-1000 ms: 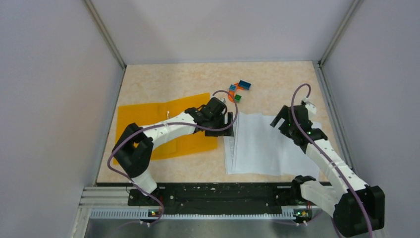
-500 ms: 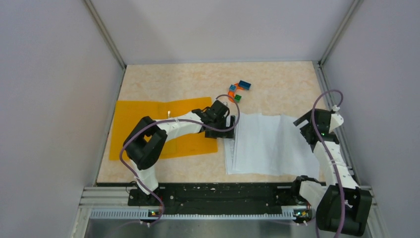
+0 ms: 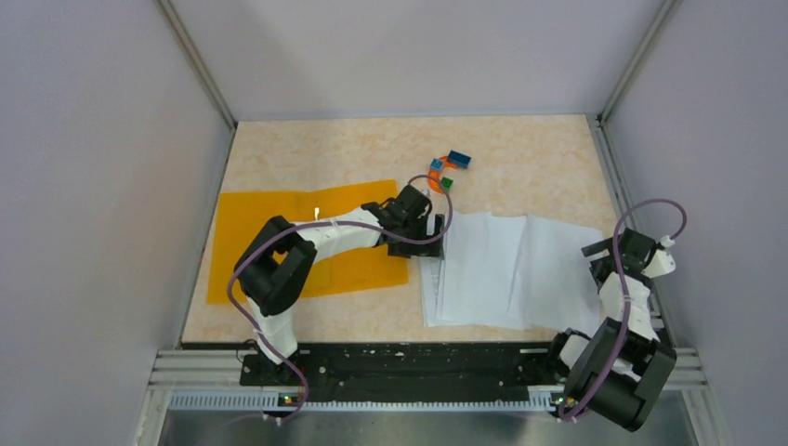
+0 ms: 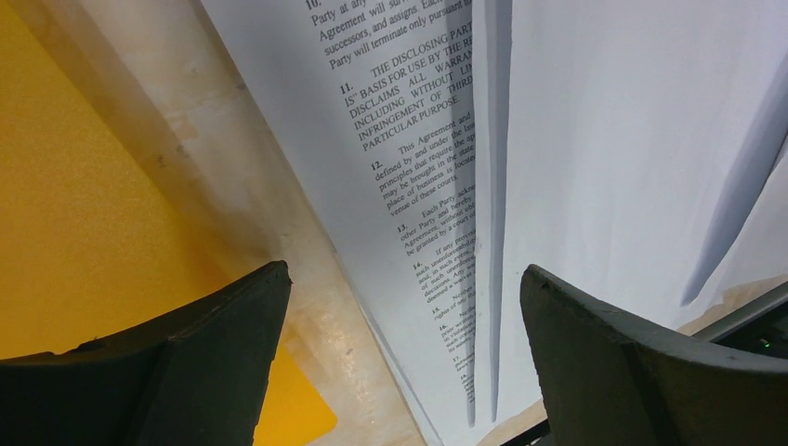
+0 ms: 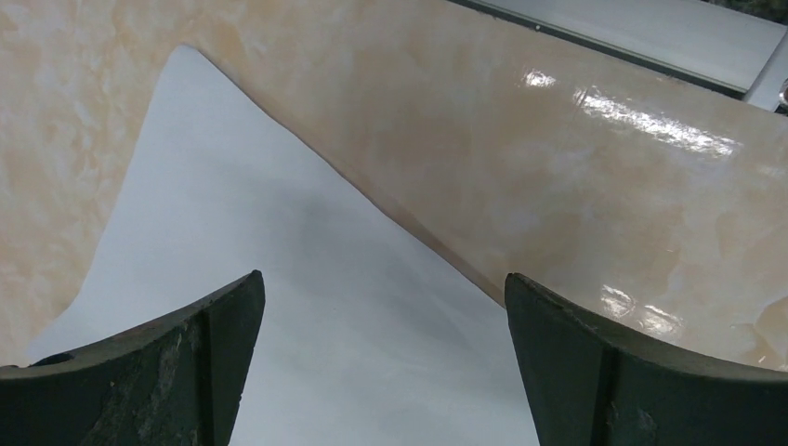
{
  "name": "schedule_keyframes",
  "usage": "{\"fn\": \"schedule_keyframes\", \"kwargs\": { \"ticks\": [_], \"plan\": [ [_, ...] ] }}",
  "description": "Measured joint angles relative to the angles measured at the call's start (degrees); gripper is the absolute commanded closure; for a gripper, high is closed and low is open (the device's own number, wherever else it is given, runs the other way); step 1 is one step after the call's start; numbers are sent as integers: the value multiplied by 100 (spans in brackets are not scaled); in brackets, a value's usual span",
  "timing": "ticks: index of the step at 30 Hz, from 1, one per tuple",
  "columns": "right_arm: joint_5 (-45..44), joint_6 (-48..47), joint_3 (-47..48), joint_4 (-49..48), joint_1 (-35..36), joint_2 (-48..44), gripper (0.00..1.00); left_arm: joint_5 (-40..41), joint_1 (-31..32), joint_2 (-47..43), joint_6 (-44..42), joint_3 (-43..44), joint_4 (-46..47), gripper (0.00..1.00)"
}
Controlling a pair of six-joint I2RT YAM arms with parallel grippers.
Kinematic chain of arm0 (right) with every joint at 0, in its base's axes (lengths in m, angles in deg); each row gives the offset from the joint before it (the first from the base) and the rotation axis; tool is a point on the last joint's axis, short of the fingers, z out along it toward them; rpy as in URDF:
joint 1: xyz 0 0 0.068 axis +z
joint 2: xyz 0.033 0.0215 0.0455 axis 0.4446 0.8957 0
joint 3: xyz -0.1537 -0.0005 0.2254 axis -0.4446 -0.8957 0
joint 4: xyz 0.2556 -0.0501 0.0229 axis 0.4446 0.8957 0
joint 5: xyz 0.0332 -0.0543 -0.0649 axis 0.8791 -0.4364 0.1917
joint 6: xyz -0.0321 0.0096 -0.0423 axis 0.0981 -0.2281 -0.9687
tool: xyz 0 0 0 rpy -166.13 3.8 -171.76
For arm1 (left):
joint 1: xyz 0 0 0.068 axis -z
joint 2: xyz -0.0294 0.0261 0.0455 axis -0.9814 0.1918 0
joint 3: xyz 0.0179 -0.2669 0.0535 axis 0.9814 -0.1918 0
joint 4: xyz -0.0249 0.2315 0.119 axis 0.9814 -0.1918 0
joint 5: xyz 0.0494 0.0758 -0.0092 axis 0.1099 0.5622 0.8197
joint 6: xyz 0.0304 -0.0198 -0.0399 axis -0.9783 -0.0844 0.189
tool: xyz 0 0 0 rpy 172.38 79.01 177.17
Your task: Put the files into the folder
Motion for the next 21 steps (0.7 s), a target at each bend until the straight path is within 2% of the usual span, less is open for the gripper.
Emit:
{"fn": "schedule_keyframes", "kwargs": {
  "ticks": [8,14,21],
  "plan": [
    [450,-96,-133,-365,-164,216,1,232,59,273,79,442,-140,1],
    [824,-271,-136,-662,-188,350,1,501,72,352,199,424,-197,1],
    [1257,-404,-243,-1001,-125,380,1,348,66,400,188,422,-79,2]
  ]
}}
